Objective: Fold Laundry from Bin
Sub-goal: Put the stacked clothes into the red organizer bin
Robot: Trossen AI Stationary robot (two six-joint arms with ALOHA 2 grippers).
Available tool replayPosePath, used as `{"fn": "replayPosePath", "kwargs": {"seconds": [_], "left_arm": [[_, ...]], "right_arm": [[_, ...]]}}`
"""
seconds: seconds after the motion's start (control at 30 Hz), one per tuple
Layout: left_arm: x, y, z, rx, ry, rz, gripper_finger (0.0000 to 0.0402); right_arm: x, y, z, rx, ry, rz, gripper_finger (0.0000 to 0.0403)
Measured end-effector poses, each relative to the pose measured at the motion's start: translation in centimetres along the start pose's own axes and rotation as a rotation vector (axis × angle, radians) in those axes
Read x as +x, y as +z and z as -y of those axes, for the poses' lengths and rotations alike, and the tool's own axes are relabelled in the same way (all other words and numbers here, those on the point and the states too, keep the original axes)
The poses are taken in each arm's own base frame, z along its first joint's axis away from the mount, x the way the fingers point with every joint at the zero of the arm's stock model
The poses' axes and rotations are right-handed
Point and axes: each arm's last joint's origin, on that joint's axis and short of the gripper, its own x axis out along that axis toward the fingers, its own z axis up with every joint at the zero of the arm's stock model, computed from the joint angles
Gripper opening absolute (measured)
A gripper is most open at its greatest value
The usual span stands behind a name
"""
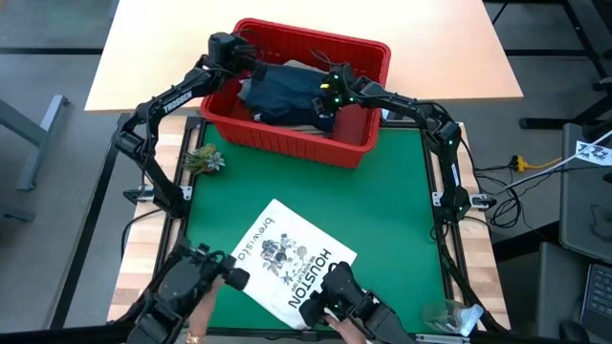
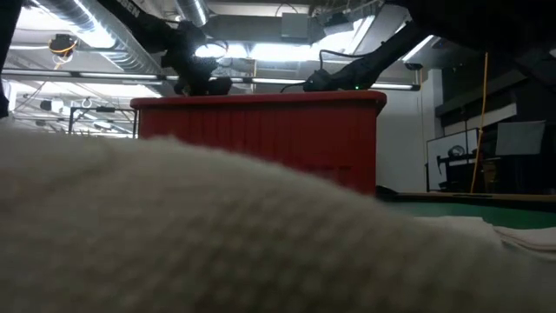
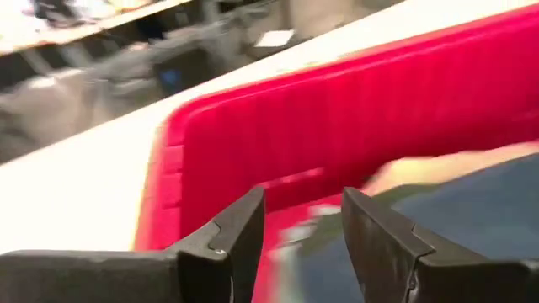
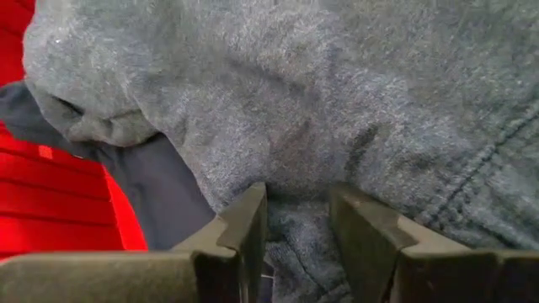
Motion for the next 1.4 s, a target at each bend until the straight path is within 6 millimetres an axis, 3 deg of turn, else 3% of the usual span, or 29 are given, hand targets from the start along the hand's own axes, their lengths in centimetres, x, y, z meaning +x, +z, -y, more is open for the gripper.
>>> {"fn": "replayPosePath", "kwargs": {"seconds": [0.2,0.37,0.5,0.73,0.9,1.17,1.4], "left_arm": [[-0.5,0.3,2.0,-0.193,-0.280,0.013,0.0153],[-1.0,0.0,4.3,-0.219,-0.473,-0.045,0.0153],[-1.5,-0.8,5.8,-0.141,-0.487,-0.135,0.0153],[-1.9,-1.8,6.6,-0.003,-0.465,-0.219,0.0153],[-1.8,-2.5,6.6,0.023,-0.448,-0.248,0.0153],[-1.1,-6.8,6.3,0.049,-0.340,-0.365,0.0153],[-0.7,-8.5,5.3,0.036,-0.312,-0.402,0.0153]], "right_arm": [[-0.6,1.1,-0.5,-0.007,0.006,0.023,0.0131],[-1.8,2.8,-1.3,-0.008,0.007,0.027,0.0131],[-3.3,4.4,-2.1,-0.008,0.003,0.026,0.0131],[-4.7,6.4,-2.7,-0.022,-0.098,0.119,0.0131],[-3.7,5.7,-2.2,-0.008,-0.134,0.070,0.0131],[-1.5,3.5,-1.2,0.017,-0.188,-0.074,0.0131],[0.3,2.2,-0.2,0.027,-0.244,-0.127,0.0131]]}}
